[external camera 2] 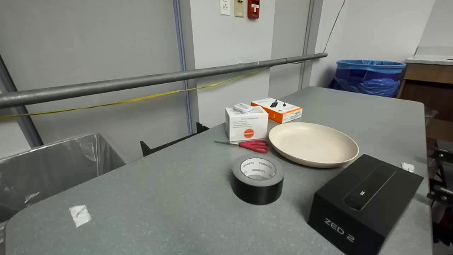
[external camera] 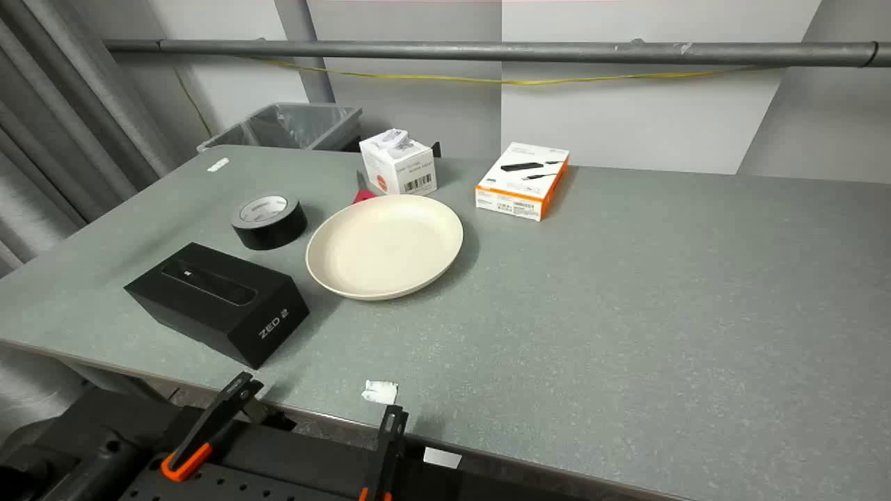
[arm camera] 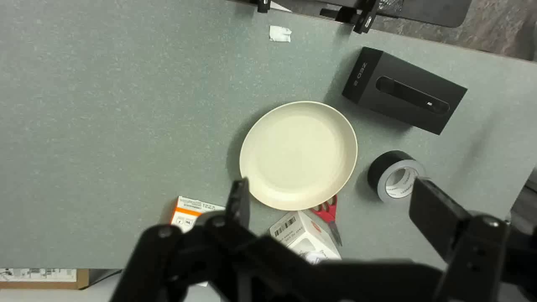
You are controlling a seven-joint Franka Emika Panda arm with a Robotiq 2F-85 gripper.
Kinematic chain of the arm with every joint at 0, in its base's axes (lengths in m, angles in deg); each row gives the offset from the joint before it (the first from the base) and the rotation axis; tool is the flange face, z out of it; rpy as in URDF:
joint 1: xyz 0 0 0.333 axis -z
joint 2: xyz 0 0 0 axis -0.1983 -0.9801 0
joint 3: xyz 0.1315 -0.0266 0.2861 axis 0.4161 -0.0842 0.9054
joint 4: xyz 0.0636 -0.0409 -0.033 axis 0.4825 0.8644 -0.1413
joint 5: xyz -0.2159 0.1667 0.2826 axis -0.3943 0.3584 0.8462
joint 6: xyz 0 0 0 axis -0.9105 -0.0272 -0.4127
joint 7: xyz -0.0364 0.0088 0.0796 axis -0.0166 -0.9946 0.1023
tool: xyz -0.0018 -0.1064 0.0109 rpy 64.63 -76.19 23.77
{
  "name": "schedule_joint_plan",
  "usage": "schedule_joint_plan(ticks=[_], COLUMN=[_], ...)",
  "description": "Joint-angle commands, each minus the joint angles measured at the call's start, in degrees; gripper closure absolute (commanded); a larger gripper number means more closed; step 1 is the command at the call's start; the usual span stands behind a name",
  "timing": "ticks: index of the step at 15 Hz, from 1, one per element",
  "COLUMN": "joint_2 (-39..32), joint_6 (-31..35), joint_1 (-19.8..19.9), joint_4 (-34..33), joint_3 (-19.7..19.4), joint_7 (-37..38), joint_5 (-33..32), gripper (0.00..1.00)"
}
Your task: Put the black masking tape on the cream plate
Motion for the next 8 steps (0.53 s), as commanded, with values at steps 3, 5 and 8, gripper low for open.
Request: schedule_joint_plan(ticks=[3, 5, 8], joint_2=[-0.3, -0.3, 0.2], joint_6=[-0.1, -0.3, 3.3], joint_1=[0.8, 0.6, -0.9], joint_4=[-0.2, 0.0, 4.5], joint_3=[0.6, 0.7, 2.2], joint_7=[-0.4, -0.7, -0.2], joint_5=[0.4, 0.4, 2.8], gripper=[0.0, 0.0, 0.0])
